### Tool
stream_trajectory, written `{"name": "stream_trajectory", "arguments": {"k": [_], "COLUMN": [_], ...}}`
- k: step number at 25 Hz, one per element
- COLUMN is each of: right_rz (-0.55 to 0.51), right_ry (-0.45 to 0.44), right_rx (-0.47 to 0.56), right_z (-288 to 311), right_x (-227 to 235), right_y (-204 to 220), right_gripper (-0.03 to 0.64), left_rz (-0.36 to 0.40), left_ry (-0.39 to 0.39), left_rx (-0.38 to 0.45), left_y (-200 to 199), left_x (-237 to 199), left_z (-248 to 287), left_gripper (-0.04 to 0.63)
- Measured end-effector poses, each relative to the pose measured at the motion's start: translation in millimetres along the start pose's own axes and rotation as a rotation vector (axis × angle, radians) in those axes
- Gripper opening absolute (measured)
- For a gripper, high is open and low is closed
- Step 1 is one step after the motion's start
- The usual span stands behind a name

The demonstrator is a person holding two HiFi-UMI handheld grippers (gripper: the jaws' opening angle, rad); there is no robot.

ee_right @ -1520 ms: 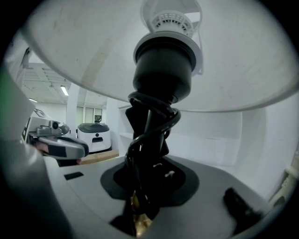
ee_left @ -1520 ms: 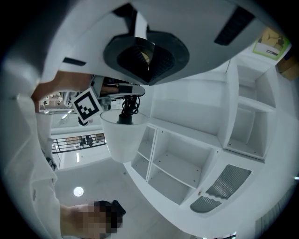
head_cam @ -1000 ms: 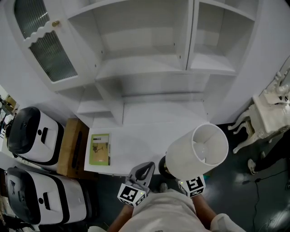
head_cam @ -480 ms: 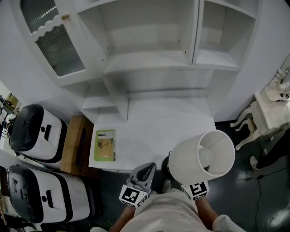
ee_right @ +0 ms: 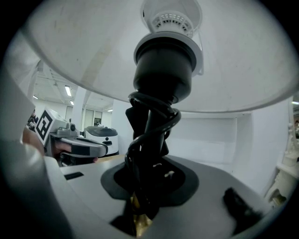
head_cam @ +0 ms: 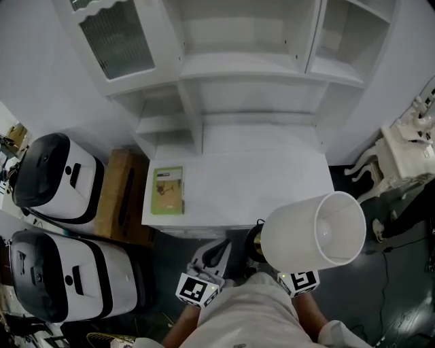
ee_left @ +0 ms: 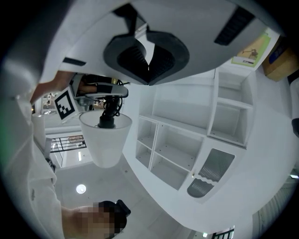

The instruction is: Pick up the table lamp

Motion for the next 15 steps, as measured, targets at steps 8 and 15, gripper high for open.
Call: {"name": "stream_trajectory", "arguments": {"k": [8,15], "right_rz": [0.026,0.006], "right_ry": [0.039,0.079], "right_rx": [0.007,-0.001], "right_z": [-45.2,-70.4], "right_x": [-57.0,-80.4], "right_y": [-0.9,3.3], "right_gripper": [0.103,0.103], "left_rz": [-0.015,0.005], "left_ry": [0.046,0.107], "left_rx": [-0.001,-0.012], "left_y": [16.2,16.6], "left_x": [14.2,28.7], "left_z": [-56.7,-71.5], "left_gripper": [0.011,0.011]}}
Point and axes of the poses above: the fingertips, and each gripper's own axes: z forward along the fingers, x to its right, y out of its underside, the point moved 7 cm from there along -z, backward along the fingers, and after that the axes turned 3 degrees about -z, right-handed, at the moved point
